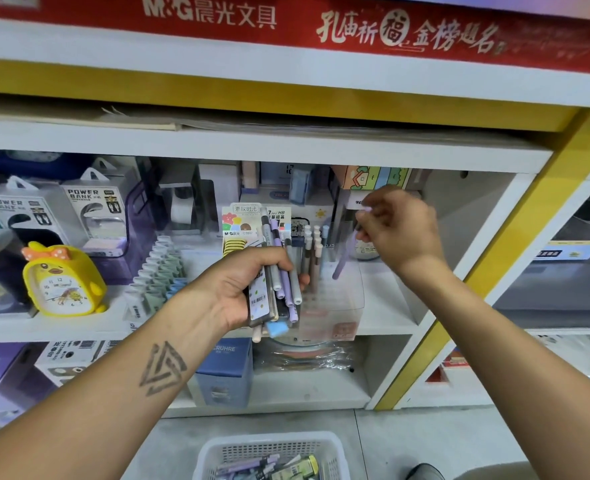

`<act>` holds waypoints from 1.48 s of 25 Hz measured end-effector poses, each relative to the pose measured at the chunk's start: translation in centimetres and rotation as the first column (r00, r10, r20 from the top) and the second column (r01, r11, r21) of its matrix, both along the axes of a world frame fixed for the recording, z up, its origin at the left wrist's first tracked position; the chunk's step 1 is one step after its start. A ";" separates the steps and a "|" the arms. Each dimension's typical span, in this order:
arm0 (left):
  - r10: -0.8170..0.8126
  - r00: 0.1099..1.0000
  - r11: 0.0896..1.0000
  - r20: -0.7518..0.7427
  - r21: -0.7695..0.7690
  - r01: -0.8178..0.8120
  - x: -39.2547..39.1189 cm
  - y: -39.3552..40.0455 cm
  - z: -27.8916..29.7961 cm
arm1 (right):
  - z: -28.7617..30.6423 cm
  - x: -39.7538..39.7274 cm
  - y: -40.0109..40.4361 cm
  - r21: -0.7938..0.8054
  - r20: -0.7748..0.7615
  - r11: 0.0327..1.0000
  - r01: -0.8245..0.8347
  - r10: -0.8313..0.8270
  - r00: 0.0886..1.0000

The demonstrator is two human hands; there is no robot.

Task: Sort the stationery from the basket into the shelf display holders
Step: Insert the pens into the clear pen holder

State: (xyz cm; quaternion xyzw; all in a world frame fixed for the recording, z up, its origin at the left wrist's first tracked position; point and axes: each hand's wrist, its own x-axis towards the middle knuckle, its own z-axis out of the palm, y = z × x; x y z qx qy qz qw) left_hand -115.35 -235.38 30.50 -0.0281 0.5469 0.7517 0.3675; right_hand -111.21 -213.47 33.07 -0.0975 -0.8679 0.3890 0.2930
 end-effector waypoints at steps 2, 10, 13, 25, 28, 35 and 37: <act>-0.015 1.000 0.999 -0.010 -0.044 0.015 0.1 0.1 0.0 | -1.4 -0.1 -0.1 0.227 0.093 0.973 -0.037 0.016 0.996; -0.013 1.000 0.998 -0.022 -0.055 0.011 0.0 -0.1 -0.3 | -3.0 -0.8 -0.4 0.346 0.083 0.932 -0.106 0.082 0.993; -0.016 1.000 0.999 -0.022 -0.051 0.015 0.0 -0.2 -0.2 | -3.0 -1.2 -0.2 0.366 0.093 0.922 -0.127 0.100 0.991; -0.090 0.995 0.995 -0.035 -0.036 0.089 0.4 0.1 -0.1 | -2.3 -1.3 -3.1 -0.188 0.143 0.960 -0.207 0.236 0.961; -0.096 0.995 0.995 -0.029 -0.016 0.096 0.6 0.3 0.0 | -1.7 -0.8 -4.1 -0.497 0.104 0.825 -0.271 0.367 0.925; 0.023 1.000 1.000 0.011 -0.016 -0.023 -0.3 -0.8 0.0 | 0.3 -0.3 -1.7 -0.367 -0.073 0.919 -0.144 0.126 0.989; 0.062 0.998 0.998 0.020 -0.018 -0.062 -0.6 -1.2 0.1 | -0.4 -0.2 -1.8 -0.242 -0.031 0.951 -0.193 0.192 0.981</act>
